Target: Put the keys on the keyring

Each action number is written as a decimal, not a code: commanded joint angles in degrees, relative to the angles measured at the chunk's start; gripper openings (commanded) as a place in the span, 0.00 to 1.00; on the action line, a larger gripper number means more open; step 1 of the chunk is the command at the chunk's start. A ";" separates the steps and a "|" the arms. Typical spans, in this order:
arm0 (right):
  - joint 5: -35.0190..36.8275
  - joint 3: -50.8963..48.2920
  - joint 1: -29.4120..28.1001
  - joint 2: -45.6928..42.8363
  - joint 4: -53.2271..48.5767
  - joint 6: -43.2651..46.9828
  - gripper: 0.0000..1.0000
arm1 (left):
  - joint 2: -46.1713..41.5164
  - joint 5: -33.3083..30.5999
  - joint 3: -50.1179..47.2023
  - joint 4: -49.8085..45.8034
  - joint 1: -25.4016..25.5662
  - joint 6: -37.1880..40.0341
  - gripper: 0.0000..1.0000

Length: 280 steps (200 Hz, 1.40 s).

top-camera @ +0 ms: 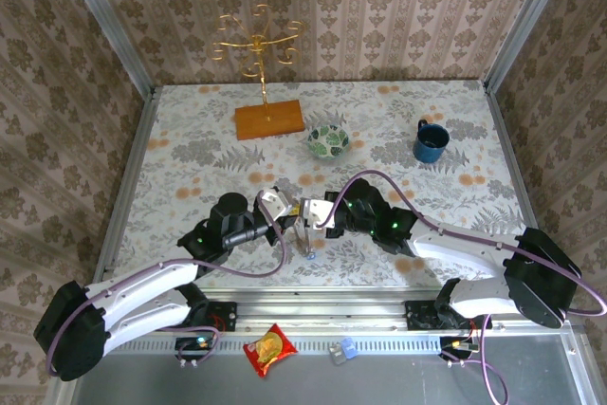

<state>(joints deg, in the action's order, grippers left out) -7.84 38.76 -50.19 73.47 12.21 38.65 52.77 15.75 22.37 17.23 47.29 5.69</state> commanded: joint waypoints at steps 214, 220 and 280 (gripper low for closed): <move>-29.21 0.12 10.95 9.09 14.01 -26.79 0.36 | 1.45 2.18 -1.59 6.30 0.61 -0.86 0.00; -29.88 0.49 10.91 9.57 13.68 -26.71 0.33 | 1.45 2.12 -1.55 6.31 0.57 -0.87 0.00; -32.74 3.36 12.23 8.32 4.84 -22.28 0.00 | -0.47 -1.69 -1.31 2.66 0.36 0.37 0.00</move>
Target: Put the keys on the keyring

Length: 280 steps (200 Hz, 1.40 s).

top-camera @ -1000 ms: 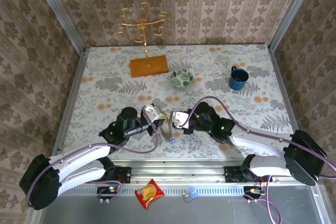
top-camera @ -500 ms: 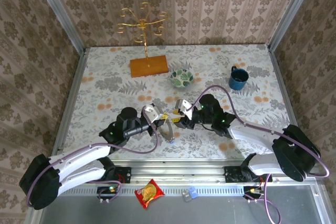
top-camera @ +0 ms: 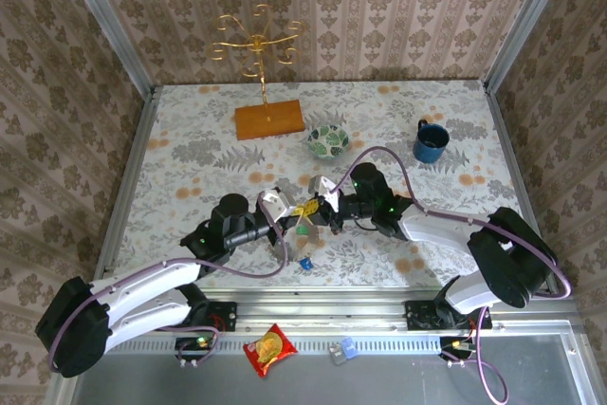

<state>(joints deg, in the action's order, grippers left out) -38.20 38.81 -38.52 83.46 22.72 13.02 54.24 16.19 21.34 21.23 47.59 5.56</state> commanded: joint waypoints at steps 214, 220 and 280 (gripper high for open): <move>27.37 1.34 14.64 -15.52 -39.19 -37.55 0.35 | 33.61 -4.36 35.66 -49.75 3.68 22.03 0.57; 27.45 1.03 16.36 -16.97 -40.01 -38.08 0.36 | 35.23 -3.59 37.62 -52.15 3.48 22.90 0.57; 26.40 -1.10 26.54 -28.00 -45.19 -39.52 0.37 | 50.54 -2.82 56.25 -70.83 5.50 24.57 0.60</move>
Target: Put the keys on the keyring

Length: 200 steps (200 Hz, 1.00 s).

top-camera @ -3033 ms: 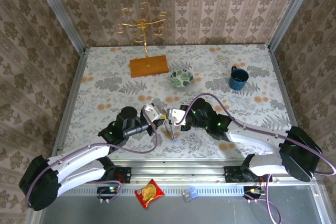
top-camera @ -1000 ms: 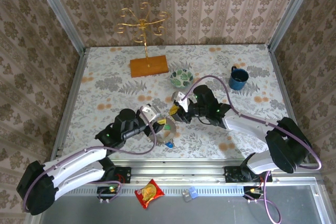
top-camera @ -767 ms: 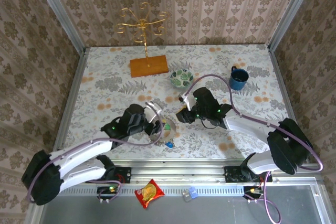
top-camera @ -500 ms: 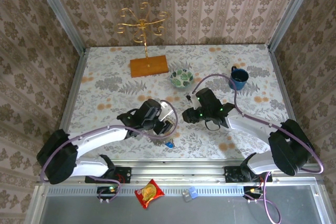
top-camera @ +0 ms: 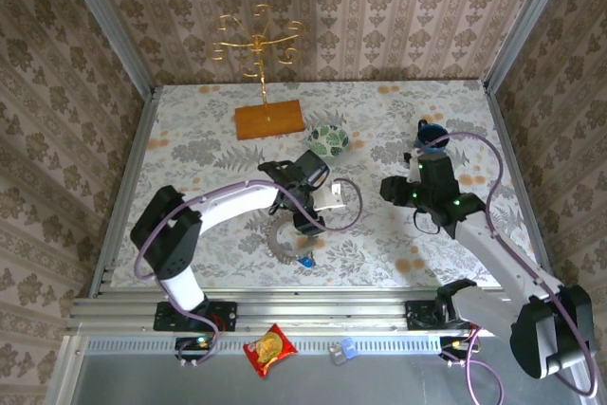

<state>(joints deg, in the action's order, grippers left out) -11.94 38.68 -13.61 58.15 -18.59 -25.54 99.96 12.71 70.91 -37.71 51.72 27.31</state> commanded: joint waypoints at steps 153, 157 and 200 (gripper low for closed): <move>-2.51 -0.26 2.68 -2.50 -4.05 0.39 0.36 | 20.88 -11.22 20.84 -19.85 4.61 2.73 0.39; -2.55 -0.34 2.68 -2.51 -3.98 0.36 0.36 | 21.08 -11.51 20.95 -19.85 4.73 2.81 0.39; -2.84 -0.62 2.66 -2.60 -3.81 0.41 0.36 | 22.81 -15.03 21.43 -19.25 5.00 3.45 0.27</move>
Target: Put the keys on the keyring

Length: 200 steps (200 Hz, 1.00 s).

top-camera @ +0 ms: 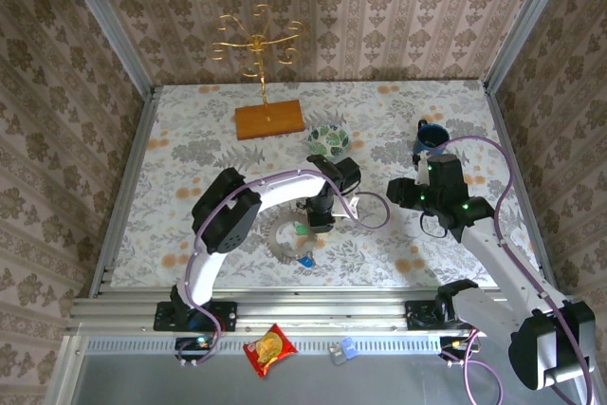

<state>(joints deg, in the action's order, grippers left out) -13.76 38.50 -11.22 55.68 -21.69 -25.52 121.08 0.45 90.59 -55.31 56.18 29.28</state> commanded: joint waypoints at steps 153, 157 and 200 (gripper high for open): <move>-4.69 -1.65 0.18 -0.88 3.24 1.67 0.34 | -27.33 -2.01 -19.83 24.82 -1.12 -8.81 0.00; -5.25 -1.77 0.05 -0.84 3.80 1.70 0.33 | -28.71 -1.27 -20.82 26.03 -1.48 -9.40 0.00; -6.25 -2.64 -6.39 1.18 12.86 5.62 0.33 | -39.72 6.90 -31.98 39.08 -5.53 -15.76 0.00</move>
<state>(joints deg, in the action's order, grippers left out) -18.15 36.58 -13.91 55.72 -15.79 -23.64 85.36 0.67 63.20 -26.13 52.80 19.51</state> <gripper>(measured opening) 0.327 0.065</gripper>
